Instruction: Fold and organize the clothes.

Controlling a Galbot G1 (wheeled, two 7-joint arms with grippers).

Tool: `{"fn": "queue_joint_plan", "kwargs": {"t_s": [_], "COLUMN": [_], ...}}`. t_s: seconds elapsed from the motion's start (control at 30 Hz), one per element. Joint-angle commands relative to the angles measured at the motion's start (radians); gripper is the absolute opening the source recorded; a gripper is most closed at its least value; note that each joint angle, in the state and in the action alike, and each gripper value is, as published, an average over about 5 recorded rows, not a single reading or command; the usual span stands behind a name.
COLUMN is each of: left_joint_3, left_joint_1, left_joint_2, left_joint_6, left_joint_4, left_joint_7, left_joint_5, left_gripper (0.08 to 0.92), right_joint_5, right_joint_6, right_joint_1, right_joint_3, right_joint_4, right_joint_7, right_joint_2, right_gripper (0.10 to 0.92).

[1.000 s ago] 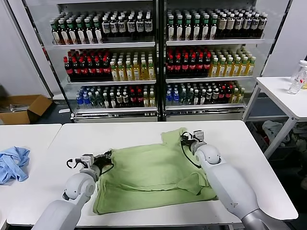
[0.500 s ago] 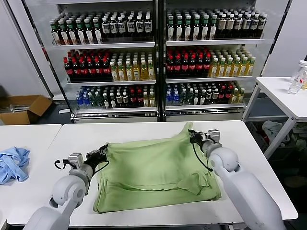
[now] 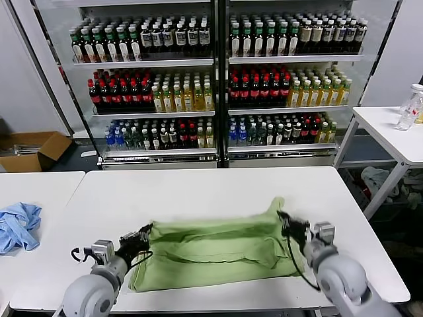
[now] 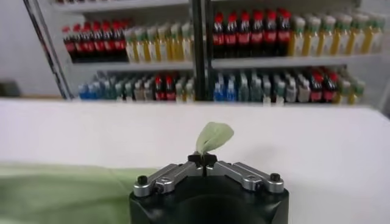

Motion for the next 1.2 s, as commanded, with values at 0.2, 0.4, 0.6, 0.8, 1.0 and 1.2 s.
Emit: {"fn": "queue_joint_plan", "kwargs": {"t_s": [0.2, 0.4, 0.6, 0.8, 1.0, 1.2], "left_joint_3": [-0.009, 0.021, 0.037, 0.018, -0.012, -0.106], "left_joint_1": [0.152, 0.154, 0.115, 0.099, 0.09, 0.071], "left_joint_2": [-0.105, -0.182, -0.223, -0.232, -0.219, -0.161], "left_joint_6": [-0.021, 0.039, 0.075, 0.054, 0.008, -0.039], "left_joint_4": [-0.061, -0.034, 0.017, 0.054, 0.063, 0.088], "left_joint_7": [-0.103, -0.128, -0.141, -0.157, -0.149, -0.133], "left_joint_5": [0.3, 0.316, 0.28, 0.231, 0.196, 0.102], "left_gripper": [0.365, 0.538, 0.668, 0.539, 0.366, 0.193], "right_joint_5": [-0.127, -0.143, -0.147, -0.145, -0.145, -0.141], "right_joint_6": [0.003, 0.005, 0.007, 0.012, 0.017, 0.024], "right_joint_1": [-0.235, -0.263, -0.272, -0.283, -0.293, -0.306], "right_joint_3": [0.076, 0.087, 0.085, 0.091, 0.094, 0.109], "right_joint_4": [0.141, 0.16, 0.166, 0.175, 0.182, 0.191], "right_joint_7": [0.005, 0.006, 0.008, 0.007, 0.007, 0.006], "right_joint_2": [0.027, 0.036, 0.041, 0.037, 0.039, 0.032], "right_gripper": [0.316, 0.49, 0.672, 0.811, 0.822, 0.823]}}
